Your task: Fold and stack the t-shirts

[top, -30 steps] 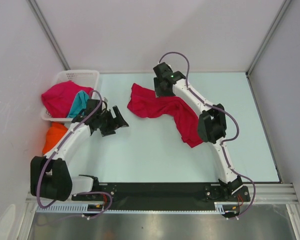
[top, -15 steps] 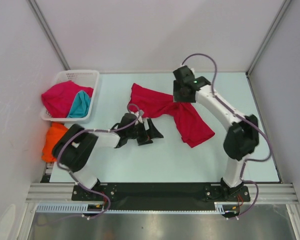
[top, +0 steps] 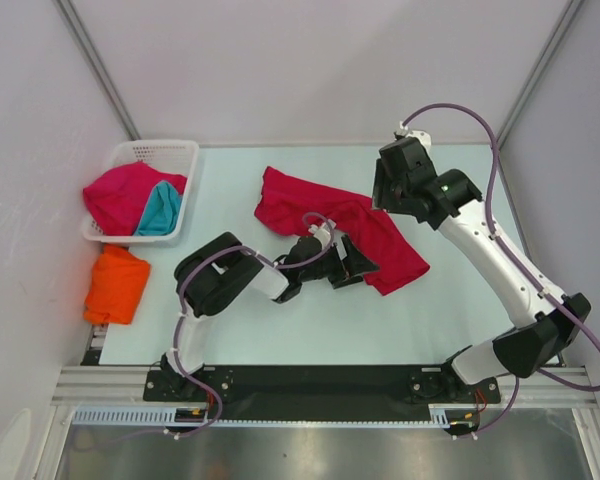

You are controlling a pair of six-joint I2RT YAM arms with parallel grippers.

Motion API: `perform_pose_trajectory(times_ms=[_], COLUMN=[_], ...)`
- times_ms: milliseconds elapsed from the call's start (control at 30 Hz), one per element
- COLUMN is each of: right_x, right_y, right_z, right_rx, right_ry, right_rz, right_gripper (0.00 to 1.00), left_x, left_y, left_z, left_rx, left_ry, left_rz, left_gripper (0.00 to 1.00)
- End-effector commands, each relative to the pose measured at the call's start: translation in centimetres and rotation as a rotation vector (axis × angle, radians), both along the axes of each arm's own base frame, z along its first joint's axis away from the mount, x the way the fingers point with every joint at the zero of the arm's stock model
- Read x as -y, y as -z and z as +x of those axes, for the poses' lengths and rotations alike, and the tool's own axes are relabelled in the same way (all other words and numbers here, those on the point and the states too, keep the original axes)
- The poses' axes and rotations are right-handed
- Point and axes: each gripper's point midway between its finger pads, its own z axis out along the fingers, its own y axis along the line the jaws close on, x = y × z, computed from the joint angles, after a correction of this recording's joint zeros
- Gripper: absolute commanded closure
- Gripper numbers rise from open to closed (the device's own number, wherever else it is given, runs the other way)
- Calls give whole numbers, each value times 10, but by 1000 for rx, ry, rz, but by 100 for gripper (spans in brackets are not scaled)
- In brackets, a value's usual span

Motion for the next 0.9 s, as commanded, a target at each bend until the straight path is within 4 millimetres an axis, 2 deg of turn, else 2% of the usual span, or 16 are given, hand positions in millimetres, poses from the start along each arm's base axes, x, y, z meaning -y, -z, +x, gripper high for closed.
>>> perform_pose_trajectory(times_ms=[0,33,67,267,467,533,600,767,867], right_x=[21,23,22,24,37,40,42,46,46], right_y=[-15,-16,-19,-28,-32,-32,-33,-38,-43], right_z=[-12,-13,-13,-14,-21,-22,-23,-25,-27], right_rx=[25,21,24,26,27,28,26,37,44], right_ry=[61,65,65,69,92,98,104,109,110], right_rz=[-30,-35,-33,-34,-56,-58,-60,-53,-42], right_gripper=[39,39,39,39,39,39,39,39,39], left_x=[-1,2,1,18,30,32,32,31,34], left_y=[28,22,29,26,34,35,37,40,38], left_z=[-2,2,1,1,-3,-4,-6,-5,-4], left_rx=[-35,-26,-47,-38,-25,-23,-38,-33,-24], left_ry=[-57,-61,-62,-53,-32,-22,-27,-25,-16], left_rz=[144,144,176,191,219,212,207,219,216], left_gripper=[0,1,1,0,4,27,66,73,82])
